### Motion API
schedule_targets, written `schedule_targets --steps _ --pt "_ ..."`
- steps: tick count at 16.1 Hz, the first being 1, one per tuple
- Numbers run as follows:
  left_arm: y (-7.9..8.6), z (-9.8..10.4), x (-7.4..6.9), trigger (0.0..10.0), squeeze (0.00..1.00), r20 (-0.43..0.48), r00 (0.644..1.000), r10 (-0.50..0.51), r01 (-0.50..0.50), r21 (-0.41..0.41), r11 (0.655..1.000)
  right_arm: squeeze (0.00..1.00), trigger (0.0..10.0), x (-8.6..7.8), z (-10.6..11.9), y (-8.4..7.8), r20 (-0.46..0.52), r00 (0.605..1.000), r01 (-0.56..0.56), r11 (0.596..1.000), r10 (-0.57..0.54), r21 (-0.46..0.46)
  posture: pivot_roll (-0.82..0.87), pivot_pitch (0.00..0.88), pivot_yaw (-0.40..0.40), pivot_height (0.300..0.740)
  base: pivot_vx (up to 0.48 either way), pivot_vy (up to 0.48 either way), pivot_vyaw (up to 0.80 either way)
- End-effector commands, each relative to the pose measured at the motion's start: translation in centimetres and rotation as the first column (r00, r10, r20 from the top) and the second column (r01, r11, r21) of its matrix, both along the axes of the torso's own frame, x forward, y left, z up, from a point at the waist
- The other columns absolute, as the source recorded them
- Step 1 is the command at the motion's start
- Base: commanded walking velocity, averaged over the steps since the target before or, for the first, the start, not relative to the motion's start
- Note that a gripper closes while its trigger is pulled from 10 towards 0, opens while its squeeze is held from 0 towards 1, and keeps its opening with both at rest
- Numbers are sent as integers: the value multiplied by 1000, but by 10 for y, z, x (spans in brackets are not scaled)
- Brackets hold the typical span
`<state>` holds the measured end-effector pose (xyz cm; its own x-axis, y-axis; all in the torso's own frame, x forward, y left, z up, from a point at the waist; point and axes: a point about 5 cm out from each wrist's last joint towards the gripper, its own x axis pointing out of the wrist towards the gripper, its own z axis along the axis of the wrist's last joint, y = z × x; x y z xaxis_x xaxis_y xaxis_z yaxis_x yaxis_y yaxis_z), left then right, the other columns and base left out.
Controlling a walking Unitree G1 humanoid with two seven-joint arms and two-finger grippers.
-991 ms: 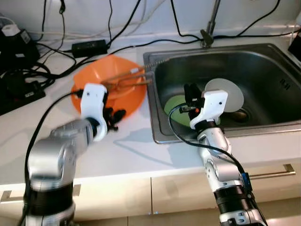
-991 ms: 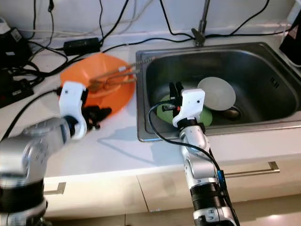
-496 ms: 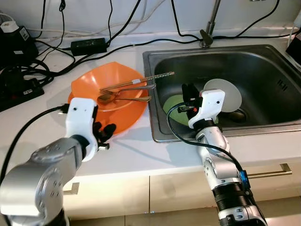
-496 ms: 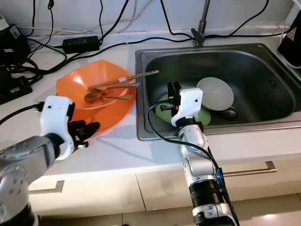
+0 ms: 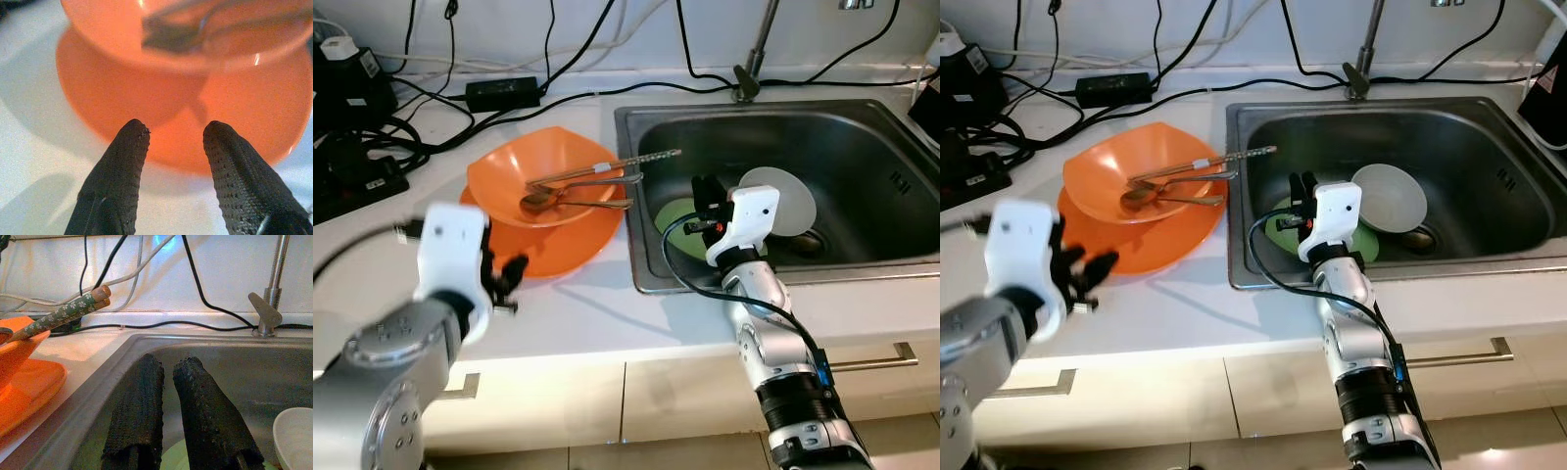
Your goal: Kitchen organization
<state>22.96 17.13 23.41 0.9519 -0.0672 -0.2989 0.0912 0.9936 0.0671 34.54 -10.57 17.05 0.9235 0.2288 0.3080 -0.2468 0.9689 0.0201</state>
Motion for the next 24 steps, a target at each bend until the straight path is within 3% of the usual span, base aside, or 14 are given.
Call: schedule_targets --steps 1,4,8,12,15,24 --pt "-5 3 -1 10000 0 27 1000 -9 8 12 1000 0 10000 -3 -28 -1 -118 993 4 1000 -2 11 264 138 54 740 0 0 0" --pt "-8 0 -3 10000 0 33 999 -13 12 22 1000 0 10000 -3 -29 -6 -117 993 9 1000 -9 1 255 135 42 740 0 0 0" --pt "-12 -5 4 10000 0 14 1000 -14 14 18 1000 0 10000 -2 -29 -7 -114 993 9 1000 -9 -3 244 132 38 740 0 0 0" --pt "-21 -6 24 10000 0 46 998 -51 51 -2 999 0 10000 -1 -27 -8 -106 994 10 1000 -11 -6 213 125 34 740 0 0 0" --pt "-22 -9 28 10000 0 47 997 -55 55 -4 998 0 10000 -2 -27 -11 -105 994 16 1000 -17 -8 207 122 35 740 0 0 0" --pt "-22 -19 55 10000 0 -21 995 -102 104 87 991 0 10000 -4 -28 -10 -105 994 20 1000 -20 -3 195 121 50 740 0 0 0"
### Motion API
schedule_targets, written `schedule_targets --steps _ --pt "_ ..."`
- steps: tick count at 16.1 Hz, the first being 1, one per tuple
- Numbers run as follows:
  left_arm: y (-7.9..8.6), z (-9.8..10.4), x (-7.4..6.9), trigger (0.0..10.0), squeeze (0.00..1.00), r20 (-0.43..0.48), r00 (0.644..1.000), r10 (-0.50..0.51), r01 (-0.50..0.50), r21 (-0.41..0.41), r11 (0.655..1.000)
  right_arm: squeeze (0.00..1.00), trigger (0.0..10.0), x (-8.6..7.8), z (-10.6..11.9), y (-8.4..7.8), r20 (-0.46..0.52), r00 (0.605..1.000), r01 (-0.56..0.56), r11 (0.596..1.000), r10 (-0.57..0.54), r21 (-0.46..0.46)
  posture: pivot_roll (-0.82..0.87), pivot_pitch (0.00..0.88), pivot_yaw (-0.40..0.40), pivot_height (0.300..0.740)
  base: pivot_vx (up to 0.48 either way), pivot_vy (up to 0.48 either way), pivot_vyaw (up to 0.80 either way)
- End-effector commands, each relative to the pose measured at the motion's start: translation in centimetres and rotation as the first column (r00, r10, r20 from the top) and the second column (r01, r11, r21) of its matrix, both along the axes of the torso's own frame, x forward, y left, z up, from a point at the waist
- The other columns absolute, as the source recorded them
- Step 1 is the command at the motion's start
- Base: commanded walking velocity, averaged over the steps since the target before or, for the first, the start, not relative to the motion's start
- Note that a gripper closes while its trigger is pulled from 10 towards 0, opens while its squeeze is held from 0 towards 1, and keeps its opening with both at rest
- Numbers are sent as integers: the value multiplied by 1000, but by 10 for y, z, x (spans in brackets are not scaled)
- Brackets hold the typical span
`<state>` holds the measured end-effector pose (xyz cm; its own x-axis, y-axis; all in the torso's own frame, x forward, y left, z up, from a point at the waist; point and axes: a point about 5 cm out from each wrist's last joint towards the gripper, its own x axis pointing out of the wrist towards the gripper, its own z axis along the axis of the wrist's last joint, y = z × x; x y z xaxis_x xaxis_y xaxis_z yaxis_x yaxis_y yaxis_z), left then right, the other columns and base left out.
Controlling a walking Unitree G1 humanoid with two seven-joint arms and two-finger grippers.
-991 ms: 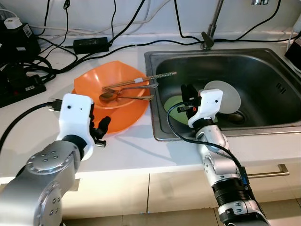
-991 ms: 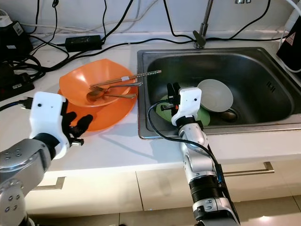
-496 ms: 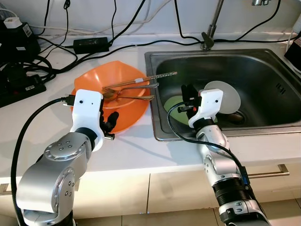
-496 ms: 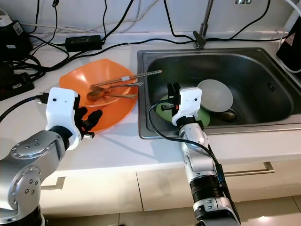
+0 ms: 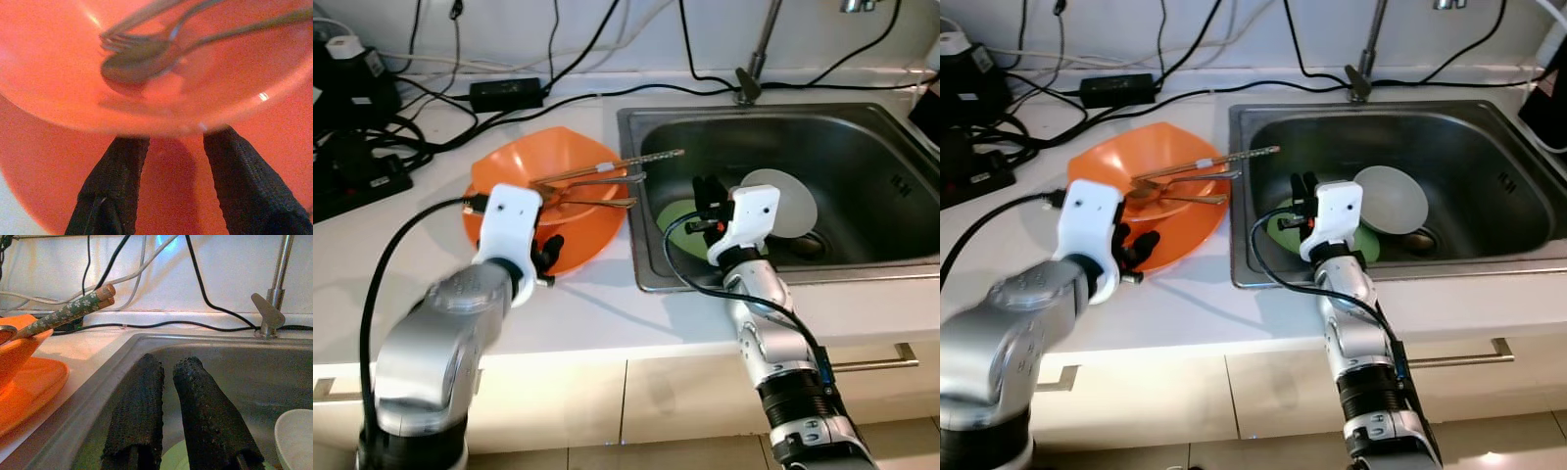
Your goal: Kitchen organization
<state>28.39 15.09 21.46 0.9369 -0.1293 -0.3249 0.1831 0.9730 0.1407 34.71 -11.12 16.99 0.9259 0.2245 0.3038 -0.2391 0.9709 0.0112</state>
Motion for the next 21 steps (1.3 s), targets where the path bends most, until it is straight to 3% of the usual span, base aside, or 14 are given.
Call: schedule_targets --steps 1,10,14,17,21 --pt "-2 -1 3 10000 0 -4 1000 -19 19 19 1000 0 10000 -6 -27 -4 -103 995 14 1000 -13 8 191 120 52 740 0 0 0" --pt "-5 -2 23 10000 0 -25 996 -83 85 55 995 0 10000 -10 -30 -5 -107 994 26 1000 -24 15 178 132 81 740 0 0 0" --pt "-9 -11 30 10000 0 -79 991 -112 112 4 994 0 10000 -13 -32 -2 -112 993 25 999 -23 22 173 128 103 740 0 0 0" --pt "-11 -22 24 10000 0 -157 975 -155 150 -39 988 0 10000 -14 -33 0 -115 993 24 999 -21 28 174 126 116 740 0 0 0" --pt "-4 -23 11 10000 0 -192 970 -152 145 -48 988 0 10000 -15 -33 0 -117 993 25 999 -21 31 185 131 120 740 0 0 0"
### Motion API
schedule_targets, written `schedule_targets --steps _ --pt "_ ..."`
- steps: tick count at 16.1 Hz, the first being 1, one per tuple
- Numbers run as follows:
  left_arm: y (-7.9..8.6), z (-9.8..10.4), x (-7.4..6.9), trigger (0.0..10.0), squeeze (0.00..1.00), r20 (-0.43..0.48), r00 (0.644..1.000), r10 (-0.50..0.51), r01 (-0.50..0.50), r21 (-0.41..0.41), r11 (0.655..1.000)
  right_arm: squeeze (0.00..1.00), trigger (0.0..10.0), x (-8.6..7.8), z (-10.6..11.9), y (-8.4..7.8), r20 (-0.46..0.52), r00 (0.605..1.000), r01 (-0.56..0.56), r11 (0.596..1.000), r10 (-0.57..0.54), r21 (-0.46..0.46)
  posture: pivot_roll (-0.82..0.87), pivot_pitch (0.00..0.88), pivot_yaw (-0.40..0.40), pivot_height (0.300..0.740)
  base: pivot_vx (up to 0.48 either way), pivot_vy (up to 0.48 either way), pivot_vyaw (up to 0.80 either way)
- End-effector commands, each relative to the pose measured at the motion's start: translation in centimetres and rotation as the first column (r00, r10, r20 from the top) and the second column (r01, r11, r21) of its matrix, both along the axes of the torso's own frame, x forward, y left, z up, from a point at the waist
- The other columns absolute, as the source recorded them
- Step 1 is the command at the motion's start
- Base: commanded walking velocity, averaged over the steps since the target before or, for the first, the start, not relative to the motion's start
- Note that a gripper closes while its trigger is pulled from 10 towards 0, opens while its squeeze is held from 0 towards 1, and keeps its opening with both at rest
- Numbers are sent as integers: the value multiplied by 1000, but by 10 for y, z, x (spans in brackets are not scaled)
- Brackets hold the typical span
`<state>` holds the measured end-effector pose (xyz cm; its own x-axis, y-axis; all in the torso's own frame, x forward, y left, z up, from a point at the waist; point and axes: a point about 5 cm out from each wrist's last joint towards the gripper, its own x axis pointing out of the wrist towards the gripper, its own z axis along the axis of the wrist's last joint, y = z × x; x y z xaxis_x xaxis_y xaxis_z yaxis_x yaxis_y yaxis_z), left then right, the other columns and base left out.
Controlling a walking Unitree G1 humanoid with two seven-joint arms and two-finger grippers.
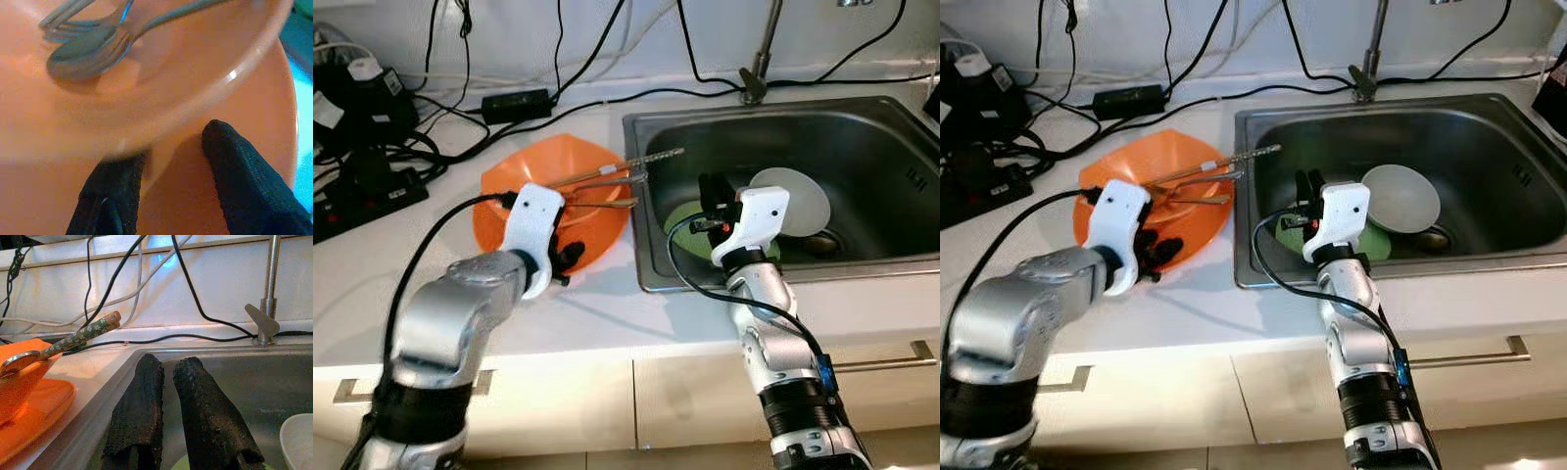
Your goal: Kitchen organization
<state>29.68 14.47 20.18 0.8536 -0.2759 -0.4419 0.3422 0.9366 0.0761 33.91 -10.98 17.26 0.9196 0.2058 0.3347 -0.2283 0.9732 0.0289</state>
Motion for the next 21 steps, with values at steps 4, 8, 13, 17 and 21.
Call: schedule_targets --steps 4,8,13,17,21 --pt "16 -8 -29 10000 0 -101 994 53 -52 13 999 0 10000 -6 -37 -1 -151 989 4 1000 -3 7 222 147 111 740 0 0 0" --pt "28 -3 -53 10000 0 -112 986 120 -118 19 993 0 10000 -4 -37 3 -159 987 -24 1000 24 3 259 149 94 740 0 0 0" --pt "28 4 -65 10000 0 -38 986 159 -159 22 987 0 10000 -2 -37 6 -161 986 -36 999 36 6 276 145 84 740 0 0 0" --pt "24 29 -51 10000 0 212 960 182 -197 53 979 0 10000 2 -32 6 -142 989 -27 1000 28 10 268 136 78 740 0 0 0" --pt "24 23 -62 10000 0 234 948 215 -243 96 965 0 10000 4 -30 -2 -133 991 -16 1000 15 -4 252 136 58 740 0 0 0"
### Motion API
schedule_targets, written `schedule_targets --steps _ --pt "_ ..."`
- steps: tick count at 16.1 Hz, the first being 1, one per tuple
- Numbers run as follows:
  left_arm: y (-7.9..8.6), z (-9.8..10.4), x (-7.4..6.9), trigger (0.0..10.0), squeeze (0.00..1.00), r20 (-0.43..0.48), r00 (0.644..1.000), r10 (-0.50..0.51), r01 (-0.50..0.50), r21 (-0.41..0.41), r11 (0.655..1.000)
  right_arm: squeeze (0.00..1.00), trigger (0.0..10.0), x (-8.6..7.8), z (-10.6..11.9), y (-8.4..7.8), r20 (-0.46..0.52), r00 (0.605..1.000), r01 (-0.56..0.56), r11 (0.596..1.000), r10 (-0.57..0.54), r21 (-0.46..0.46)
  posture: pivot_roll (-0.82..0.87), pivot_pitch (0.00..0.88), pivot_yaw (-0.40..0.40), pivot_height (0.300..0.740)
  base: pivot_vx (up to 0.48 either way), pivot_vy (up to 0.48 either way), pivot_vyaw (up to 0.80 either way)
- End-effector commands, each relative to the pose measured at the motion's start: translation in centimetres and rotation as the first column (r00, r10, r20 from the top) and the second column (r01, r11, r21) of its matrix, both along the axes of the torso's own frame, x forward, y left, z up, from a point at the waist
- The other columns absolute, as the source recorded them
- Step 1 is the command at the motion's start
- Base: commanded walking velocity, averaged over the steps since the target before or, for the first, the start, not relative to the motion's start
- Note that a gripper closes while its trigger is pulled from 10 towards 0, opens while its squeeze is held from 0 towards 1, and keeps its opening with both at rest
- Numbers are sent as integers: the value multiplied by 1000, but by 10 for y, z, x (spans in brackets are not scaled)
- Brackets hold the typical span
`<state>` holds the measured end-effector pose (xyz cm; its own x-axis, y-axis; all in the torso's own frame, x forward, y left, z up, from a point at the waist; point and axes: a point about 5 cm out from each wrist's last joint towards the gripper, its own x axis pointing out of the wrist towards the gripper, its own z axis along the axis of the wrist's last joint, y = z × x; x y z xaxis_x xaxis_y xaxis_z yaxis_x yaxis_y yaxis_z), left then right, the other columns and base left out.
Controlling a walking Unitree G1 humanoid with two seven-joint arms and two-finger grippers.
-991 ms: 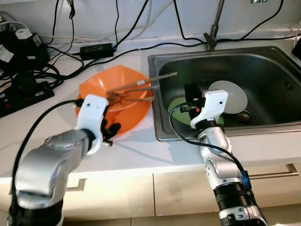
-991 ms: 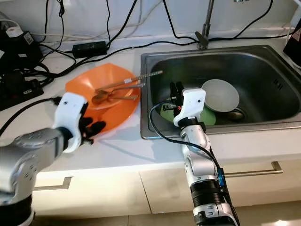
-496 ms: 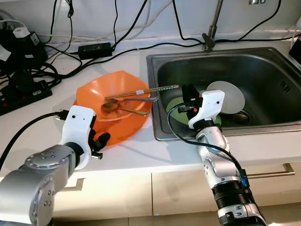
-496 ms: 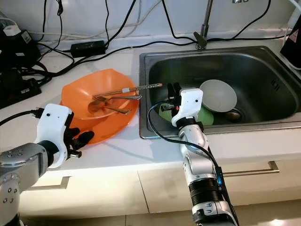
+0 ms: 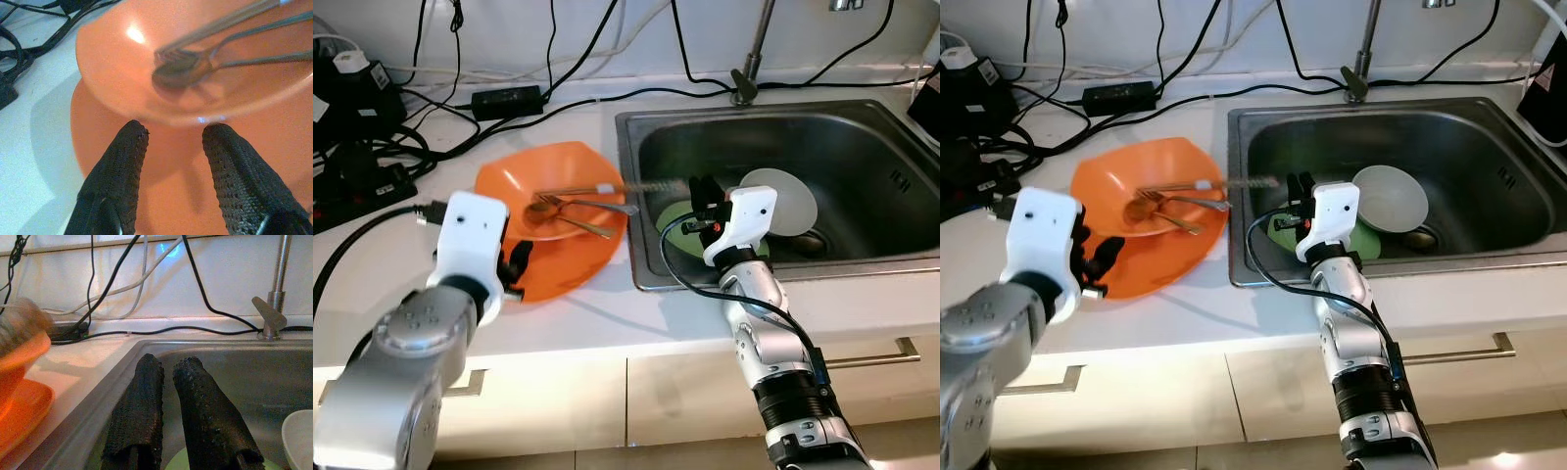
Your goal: Kitchen organization
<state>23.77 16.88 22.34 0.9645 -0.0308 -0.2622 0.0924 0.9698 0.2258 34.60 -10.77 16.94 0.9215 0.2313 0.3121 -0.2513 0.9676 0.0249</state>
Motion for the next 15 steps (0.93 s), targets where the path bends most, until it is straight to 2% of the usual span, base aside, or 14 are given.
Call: schedule_targets --steps 1,3,7,8,10,12,13,14,15 --pt "2 -3 -9 10000 0 -16 1000 21 -20 25 999 0 10000 -3 -27 -4 -114 993 5 1000 -5 -1 254 137 53 740 0 0 0" --pt "3 -8 -17 10000 0 -47 998 31 -30 30 999 0 10000 -3 -27 -3 -116 993 -6 1000 6 -4 267 141 41 740 0 0 0" --pt "14 -17 -35 10000 0 -64 993 100 -93 112 989 0 10000 0 -26 5 -116 992 -40 999 39 -4 287 139 24 740 0 0 0" --pt "25 -15 -42 10000 0 21 976 216 -216 166 962 0 10000 1 -25 5 -116 992 -44 999 43 -3 288 134 18 740 0 0 0" --pt "33 -10 -45 10000 0 108 947 304 -320 196 927 0 10000 2 -25 5 -115 992 -46 999 45 -4 288 127 11 740 0 0 0" --pt "46 6 -42 10000 0 299 872 388 -464 248 850 0 10000 3 -21 3 -97 994 -42 999 41 -2 277 112 8 740 0 0 0" --pt "49 14 -38 10000 0 385 830 403 -505 211 837 0 10000 4 -20 0 -89 996 -29 1000 29 2 275 110 8 740 0 0 0" --pt "49 17 -35 10000 0 422 817 393 -509 205 836 0 10000 5 -18 -1 -81 997 -20 1000 21 8 269 100 9 740 0 0 0" --pt "46 23 -23 10000 0 503 788 356 -496 175 851 0 10000 5 -15 -3 -66 998 -7 1000 8 16 266 99 10 740 0 0 0"
